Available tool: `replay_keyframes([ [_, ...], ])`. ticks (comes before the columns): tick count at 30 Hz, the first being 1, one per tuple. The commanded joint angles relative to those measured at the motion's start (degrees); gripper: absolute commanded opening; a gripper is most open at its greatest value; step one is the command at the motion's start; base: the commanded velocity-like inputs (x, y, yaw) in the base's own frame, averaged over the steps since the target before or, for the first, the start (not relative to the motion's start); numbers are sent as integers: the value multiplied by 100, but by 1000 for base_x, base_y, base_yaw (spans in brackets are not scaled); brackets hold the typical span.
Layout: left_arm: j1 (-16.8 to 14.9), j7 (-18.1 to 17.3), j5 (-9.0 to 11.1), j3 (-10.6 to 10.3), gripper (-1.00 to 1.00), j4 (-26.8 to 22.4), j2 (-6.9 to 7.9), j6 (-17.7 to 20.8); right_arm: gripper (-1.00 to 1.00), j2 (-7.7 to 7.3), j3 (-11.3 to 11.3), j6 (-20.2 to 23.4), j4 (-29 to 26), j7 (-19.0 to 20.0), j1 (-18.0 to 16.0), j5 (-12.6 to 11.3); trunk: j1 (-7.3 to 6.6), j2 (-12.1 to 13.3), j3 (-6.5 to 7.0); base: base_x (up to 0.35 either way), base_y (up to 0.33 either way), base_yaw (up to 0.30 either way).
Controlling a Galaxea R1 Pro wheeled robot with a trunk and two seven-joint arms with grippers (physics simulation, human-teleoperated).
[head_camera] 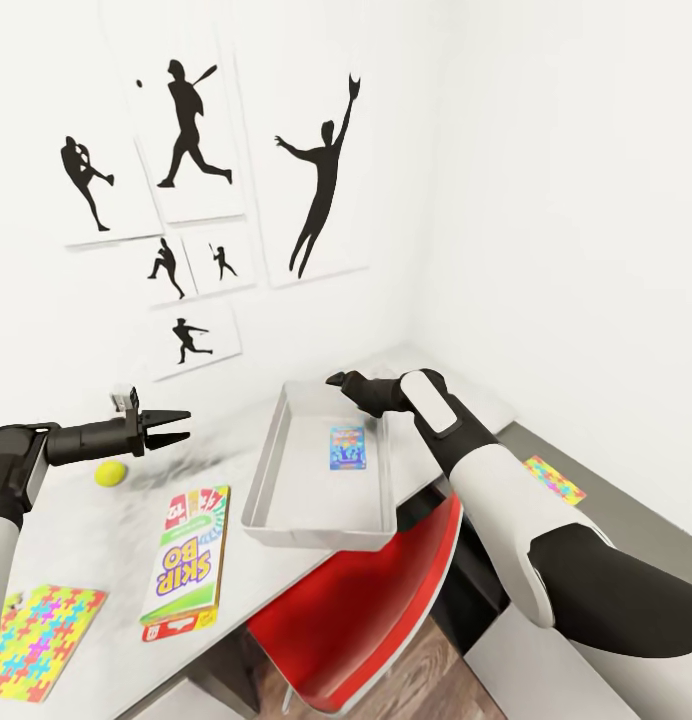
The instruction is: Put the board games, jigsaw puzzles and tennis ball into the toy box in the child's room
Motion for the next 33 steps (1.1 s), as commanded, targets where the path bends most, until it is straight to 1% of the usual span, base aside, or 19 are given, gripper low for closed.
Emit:
replay_keyframes([
  [1,-6,-49,-61,15,100,-5,-2,60,100,0,8,3,-6,-57,-5,-59,4,-11,-2,0,0,0],
  [18,-6,-49,-61,13,100,-6,-3,56,100,0,16,3,-6,-57,-4,-59,4,-11,160,-1,0,0],
  [33,-6,-49,-61,16,100,-6,-3,56,100,0,17,3,-6,-57,-4,-59,4,-11,304,-49,0,0],
])
